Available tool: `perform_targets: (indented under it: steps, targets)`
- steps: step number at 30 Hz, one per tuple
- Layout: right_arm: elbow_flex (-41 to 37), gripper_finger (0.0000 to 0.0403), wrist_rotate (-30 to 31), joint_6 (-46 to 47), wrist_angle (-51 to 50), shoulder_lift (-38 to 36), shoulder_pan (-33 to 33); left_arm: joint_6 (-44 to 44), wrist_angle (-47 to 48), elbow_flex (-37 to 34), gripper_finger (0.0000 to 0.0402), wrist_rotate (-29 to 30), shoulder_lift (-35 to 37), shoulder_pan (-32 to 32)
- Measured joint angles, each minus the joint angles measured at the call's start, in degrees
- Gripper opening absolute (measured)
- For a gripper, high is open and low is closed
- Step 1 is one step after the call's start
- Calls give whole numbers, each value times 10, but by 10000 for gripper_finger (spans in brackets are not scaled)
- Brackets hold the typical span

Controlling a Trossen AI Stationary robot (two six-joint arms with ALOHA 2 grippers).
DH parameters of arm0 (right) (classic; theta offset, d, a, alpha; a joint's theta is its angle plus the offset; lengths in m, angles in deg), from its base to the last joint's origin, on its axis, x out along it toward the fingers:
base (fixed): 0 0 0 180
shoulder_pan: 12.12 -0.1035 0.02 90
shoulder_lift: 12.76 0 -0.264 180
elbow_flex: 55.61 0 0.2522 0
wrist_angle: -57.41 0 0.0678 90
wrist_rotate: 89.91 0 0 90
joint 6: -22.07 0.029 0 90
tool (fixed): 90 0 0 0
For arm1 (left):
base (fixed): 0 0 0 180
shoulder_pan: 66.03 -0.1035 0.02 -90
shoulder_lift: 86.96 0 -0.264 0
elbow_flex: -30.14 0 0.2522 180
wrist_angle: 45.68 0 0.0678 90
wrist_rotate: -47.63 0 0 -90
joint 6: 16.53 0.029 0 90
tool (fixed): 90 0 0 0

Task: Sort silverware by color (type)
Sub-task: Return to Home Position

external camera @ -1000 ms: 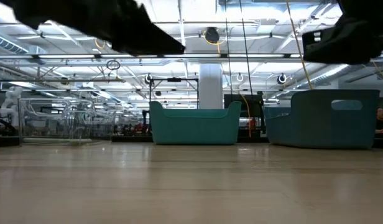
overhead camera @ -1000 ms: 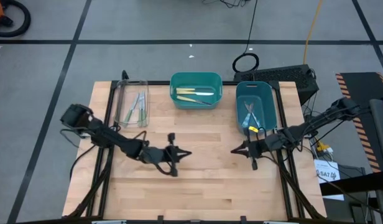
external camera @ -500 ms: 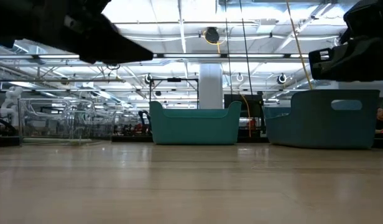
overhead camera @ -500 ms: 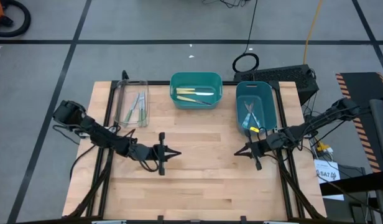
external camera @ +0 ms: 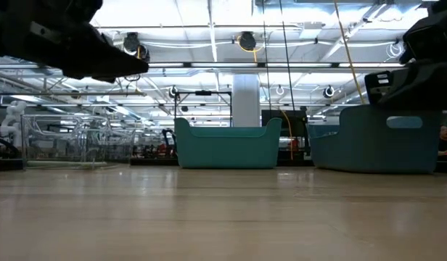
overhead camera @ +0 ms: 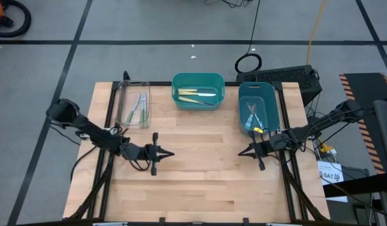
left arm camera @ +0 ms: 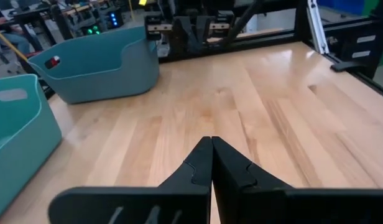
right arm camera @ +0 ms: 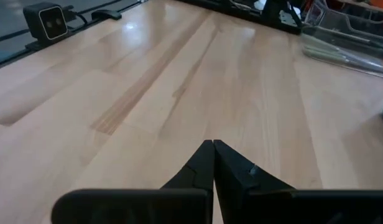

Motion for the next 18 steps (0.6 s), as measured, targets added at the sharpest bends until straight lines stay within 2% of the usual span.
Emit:
perform_targets:
  steps: [6, 11, 15, 18]
  targets:
    - [-19, 0, 1, -2, -2, -40, 0, 13, -57, -70, 3, 0, 41, -2]
    - [-23, 0, 1, -9, -1, -72, 0, 9, -132, -146, 3, -37, 88, -25]
    - [-24, 0, 2, -12, -3, -87, 0, 0, -136, -180, 3, -50, 129, -40]
    - [-24, 0, 2, -12, -12, -96, 0, 5, -116, -181, 3, -70, 152, -47]
